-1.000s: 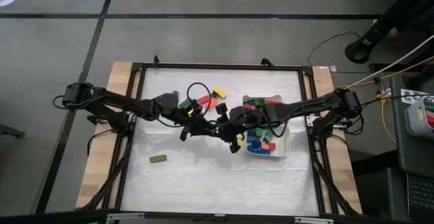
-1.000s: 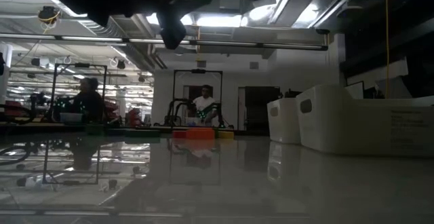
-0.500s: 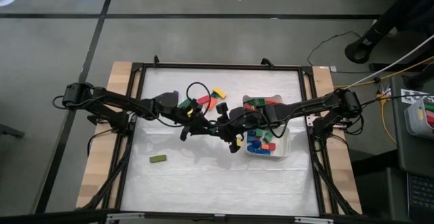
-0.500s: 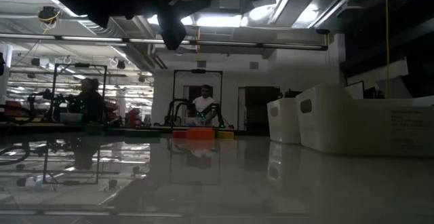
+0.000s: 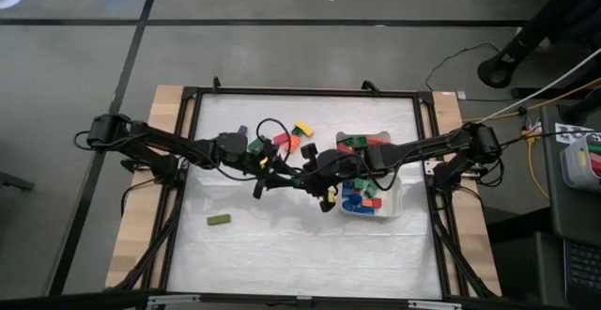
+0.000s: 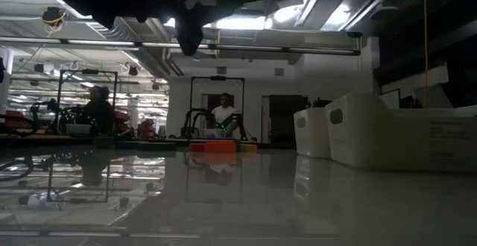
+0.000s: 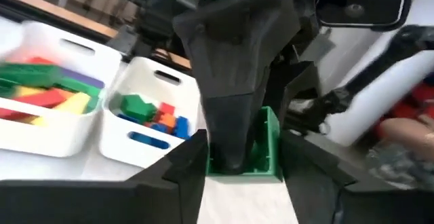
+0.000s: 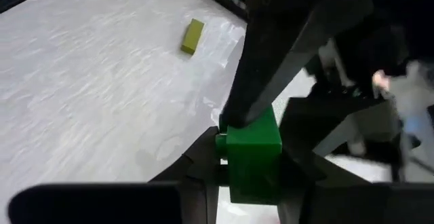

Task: Sort blocks by size
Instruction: Put the green cube game piece into the bottom white bin

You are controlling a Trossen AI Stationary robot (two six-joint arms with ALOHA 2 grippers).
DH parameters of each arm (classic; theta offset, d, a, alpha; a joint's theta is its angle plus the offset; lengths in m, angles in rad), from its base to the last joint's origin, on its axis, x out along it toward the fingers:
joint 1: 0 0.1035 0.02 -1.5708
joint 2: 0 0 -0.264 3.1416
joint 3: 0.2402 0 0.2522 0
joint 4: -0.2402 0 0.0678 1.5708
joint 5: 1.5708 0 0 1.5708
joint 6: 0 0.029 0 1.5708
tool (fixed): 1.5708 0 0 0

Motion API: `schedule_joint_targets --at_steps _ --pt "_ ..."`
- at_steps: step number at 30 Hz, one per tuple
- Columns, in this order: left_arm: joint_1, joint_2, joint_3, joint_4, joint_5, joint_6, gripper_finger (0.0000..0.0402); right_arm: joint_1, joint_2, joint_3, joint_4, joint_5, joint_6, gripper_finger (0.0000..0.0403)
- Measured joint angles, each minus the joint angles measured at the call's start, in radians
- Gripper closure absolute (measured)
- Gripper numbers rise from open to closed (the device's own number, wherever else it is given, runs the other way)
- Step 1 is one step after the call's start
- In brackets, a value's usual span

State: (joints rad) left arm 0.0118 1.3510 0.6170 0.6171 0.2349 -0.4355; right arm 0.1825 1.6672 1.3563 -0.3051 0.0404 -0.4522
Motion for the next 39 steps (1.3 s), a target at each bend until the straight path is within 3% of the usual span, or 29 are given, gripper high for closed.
schedule_joint_targets --at_steps 3,9,19,24,29,35,39 --pt "0.003 0.002 0.0 -0.003 -0.078 0.027 0.0205 0.004 0.001 -0.003 -0.027 -0.034 0.032 0.0306" --pt "0.037 -0.007 -0.001 -0.036 -0.076 0.053 0.0157 0.003 -0.003 -0.002 -0.174 -0.021 0.139 0.0305" --pt "0.155 -0.011 0.0 -0.151 -0.073 0.104 0.0151 0.003 -0.004 0.068 -0.728 -0.022 0.413 0.0303" --pt "0.227 -0.011 0.0 -0.263 -0.073 0.103 0.0151 0.001 0.0 0.07 -0.956 -0.143 0.541 0.0302" --pt "0.317 -0.019 0.0 -0.403 -0.072 0.092 0.0151 0.001 0.0 0.057 -0.979 -0.13 0.664 0.0302" --pt "0.429 -0.077 0.0 -0.636 -0.097 0.219 0.0151 0.0 0.008 0.053 -0.979 -0.13 0.687 0.0302" --pt "0.485 -0.13 0.002 -0.8 -0.171 0.324 0.0151 0.0 0.007 0.053 -0.977 -0.127 0.697 0.0294"
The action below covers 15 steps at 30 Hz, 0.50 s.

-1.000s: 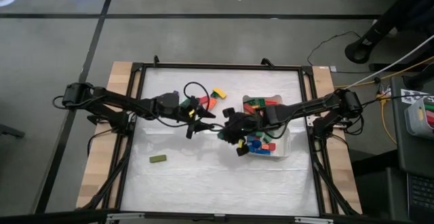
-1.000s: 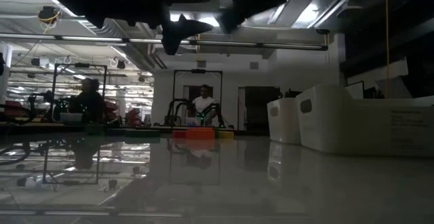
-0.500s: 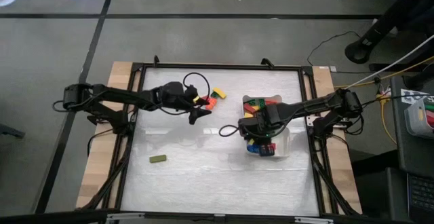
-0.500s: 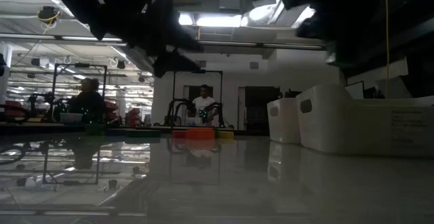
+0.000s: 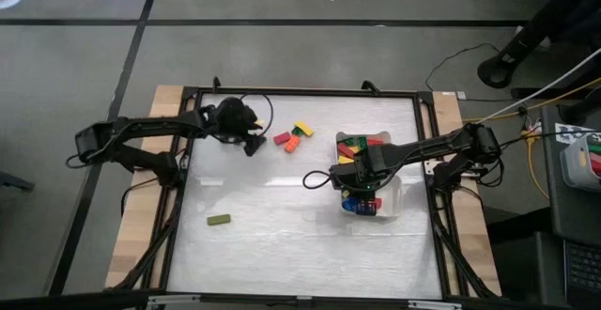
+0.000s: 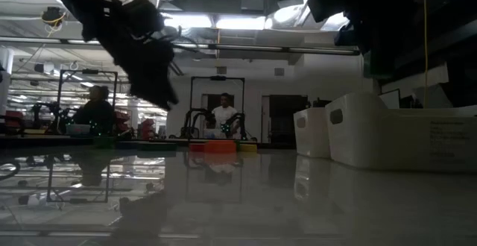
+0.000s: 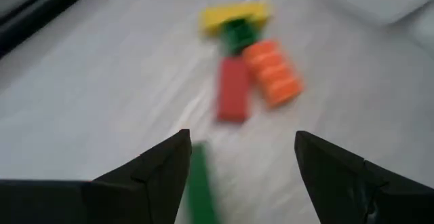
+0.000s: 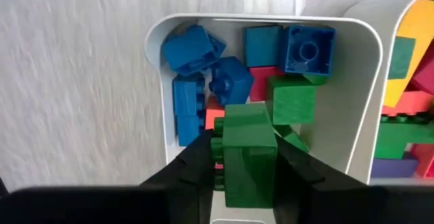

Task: Sort blocks by size
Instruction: Put the green cube game piece into the bottom white bin

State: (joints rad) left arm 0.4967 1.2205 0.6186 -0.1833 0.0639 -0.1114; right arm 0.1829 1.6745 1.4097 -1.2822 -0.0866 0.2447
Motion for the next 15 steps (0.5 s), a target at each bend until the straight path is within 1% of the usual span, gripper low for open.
schedule_joint_targets --at_steps 2,5,7,11,15 --pt "0.02 -0.024 0.0 -0.075 -0.044 0.037 0.0151 0.0 0.0 0.0 0.0 0.017 0.038 0.0277" --pt "0.042 -0.047 0.0 -0.194 -0.112 0.094 0.0151 0.001 0.0 0.0 0.0 0.102 0.114 0.0244" --pt "0.052 -0.051 0.0 -0.264 -0.145 0.122 0.0151 0.0 0.0 0.0 0.0 0.135 0.124 0.0224" --pt "0.068 -0.05 0.0 -0.376 -0.179 0.176 0.0151 -0.002 0.0 0.0 0.0 0.137 0.125 0.0197" --pt "0.082 -0.05 0.0 -0.454 -0.182 0.192 0.0151 0.0 0.0 0.0 0.002 0.129 0.125 0.0187"
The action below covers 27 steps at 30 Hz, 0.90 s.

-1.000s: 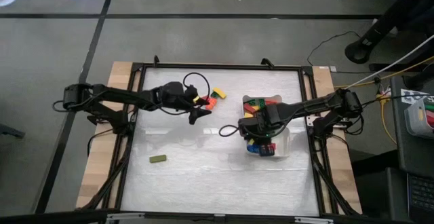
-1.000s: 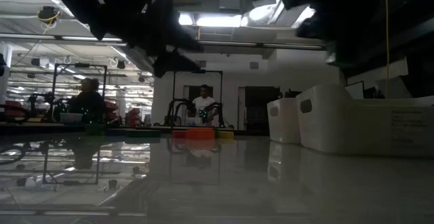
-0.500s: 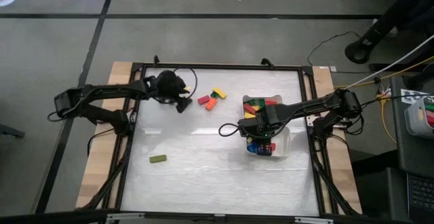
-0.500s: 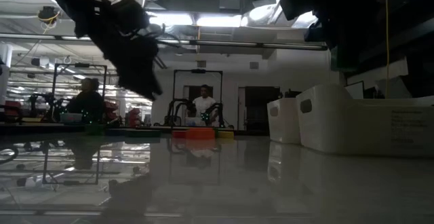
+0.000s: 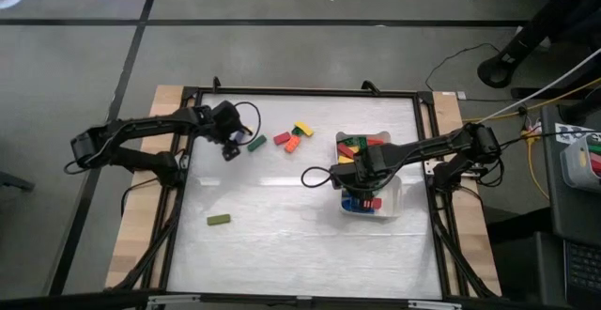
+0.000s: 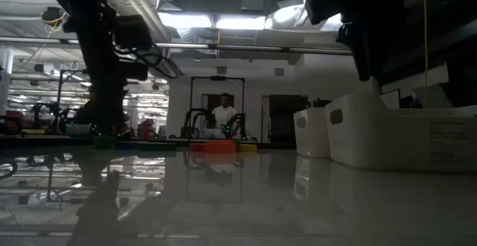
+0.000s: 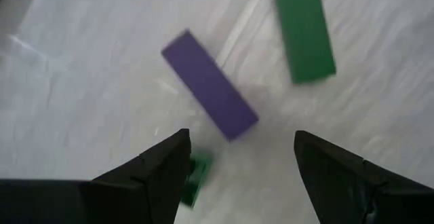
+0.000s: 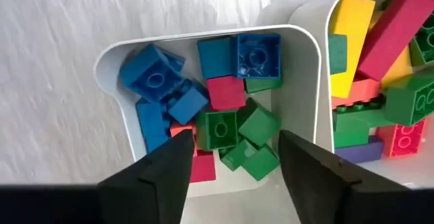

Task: Sort blocks by size
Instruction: Put the green cube game piece into the bottom white bin

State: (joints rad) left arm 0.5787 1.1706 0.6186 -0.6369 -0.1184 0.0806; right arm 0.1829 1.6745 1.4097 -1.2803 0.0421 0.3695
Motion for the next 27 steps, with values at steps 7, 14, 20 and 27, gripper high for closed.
schedule_joint_targets --at_steps 7,14,20,27 --pt "0.037 0.004 0.0 -0.015 -0.023 0.011 0.0151 0.0 0.0 0.0 0.001 -0.008 -0.003 0.0185" --pt "0.086 0.041 0.0 -0.015 -0.024 0.015 0.0151 0.0 0.0 0.0 0.003 -0.008 -0.007 0.0185" --pt "0.117 0.086 0.0 -0.015 -0.024 0.023 0.0151 0.0 0.0 0.0 0.004 -0.008 -0.007 0.0184" --pt "0.145 0.12 0.0 -0.016 -0.024 0.037 0.0151 0.0 0.0 0.0 0.006 -0.008 -0.007 0.0184"
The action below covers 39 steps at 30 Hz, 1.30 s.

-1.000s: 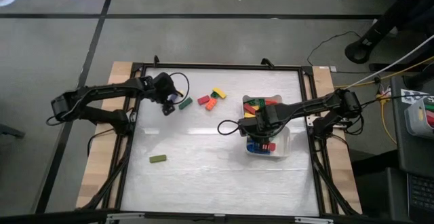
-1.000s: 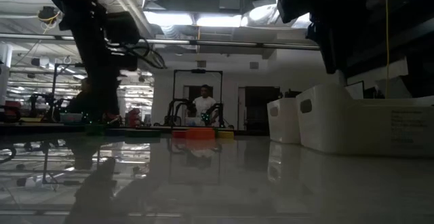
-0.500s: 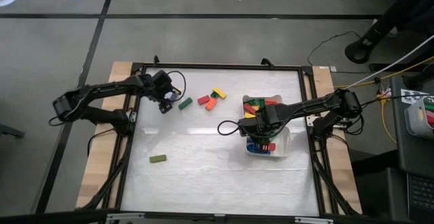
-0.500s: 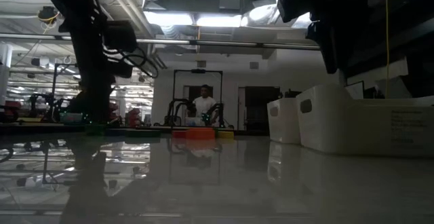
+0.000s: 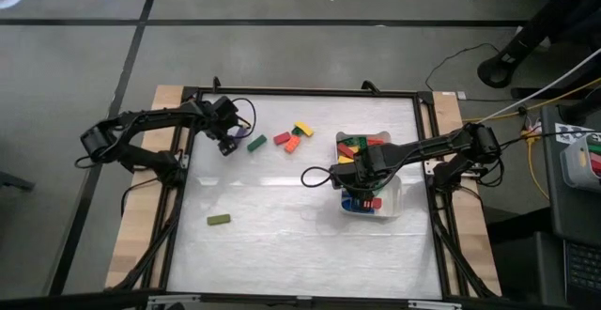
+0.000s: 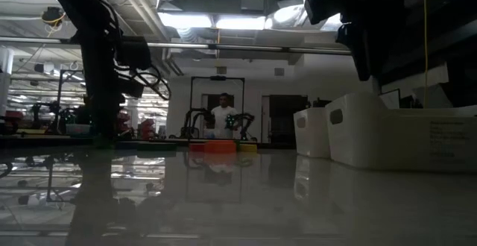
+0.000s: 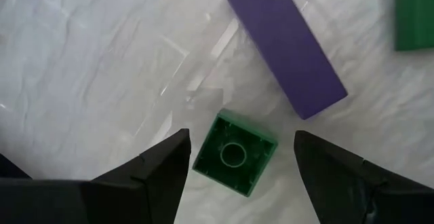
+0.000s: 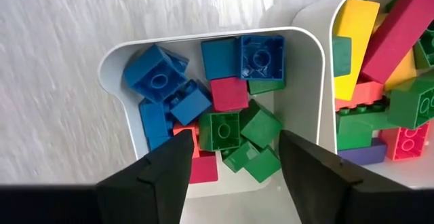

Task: Sort blocks by size
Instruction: Put the green cube game piece into the bottom white bin

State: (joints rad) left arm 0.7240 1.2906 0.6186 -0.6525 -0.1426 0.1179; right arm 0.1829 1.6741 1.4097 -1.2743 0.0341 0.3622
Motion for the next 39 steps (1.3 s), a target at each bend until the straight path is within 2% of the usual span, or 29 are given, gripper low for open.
schedule_joint_targets --at_steps 12,15,22,26,30,39 --pt "0.005 0.093 -0.002 0.009 0.004 0.026 0.0155 0.0 0.0 0.0 0.002 0.0 0.0 0.0184" --pt "0.004 0.108 0.0 0.007 0.009 0.032 0.0181 0.0 0.0 0.0 0.002 0.0 0.0 0.0184" --pt "0.005 0.101 -0.002 0.006 0.06 0.031 0.0281 0.0 0.0 0.0 0.008 0.0 -0.001 0.0184" --pt "0.004 0.103 0.012 -0.014 0.107 -0.029 0.0281 0.0 0.0 0.0 0.052 0.0 -0.019 0.0184" --pt "0.002 0.093 0.021 -0.041 0.231 -0.022 0.0281 0.0 0.0 0.0 0.182 0.0 -0.116 0.0184" --pt "-0.054 0.032 0.021 -0.013 0.627 0.0 0.0267 0.0 0.0 0.0 0.579 0.002 -0.436 0.0184"
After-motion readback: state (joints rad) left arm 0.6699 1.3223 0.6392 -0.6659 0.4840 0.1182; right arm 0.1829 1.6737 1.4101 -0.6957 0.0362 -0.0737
